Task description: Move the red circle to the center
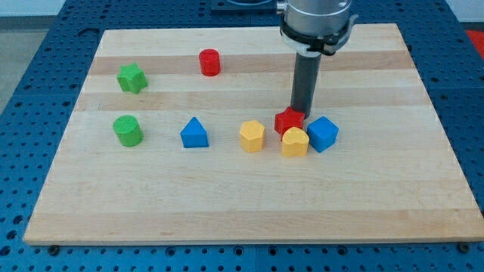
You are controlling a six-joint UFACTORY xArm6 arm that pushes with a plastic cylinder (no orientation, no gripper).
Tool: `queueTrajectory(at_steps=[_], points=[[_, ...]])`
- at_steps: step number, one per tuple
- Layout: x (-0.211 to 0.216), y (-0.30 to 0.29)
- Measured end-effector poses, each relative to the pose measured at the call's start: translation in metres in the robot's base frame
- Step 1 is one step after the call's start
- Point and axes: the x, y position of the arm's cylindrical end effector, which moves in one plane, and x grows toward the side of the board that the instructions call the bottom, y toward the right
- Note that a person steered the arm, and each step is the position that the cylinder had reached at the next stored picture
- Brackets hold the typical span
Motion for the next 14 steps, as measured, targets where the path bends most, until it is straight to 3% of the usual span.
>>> queueTrajectory(at_steps=[1,4,6,9,11,14], points=[[-0.007,0.0],[-0.127,-0.072],[-0.172,-0.13],[-0.171,-0.191],[-0.157,-0.178],[-0.083,-0.13]])
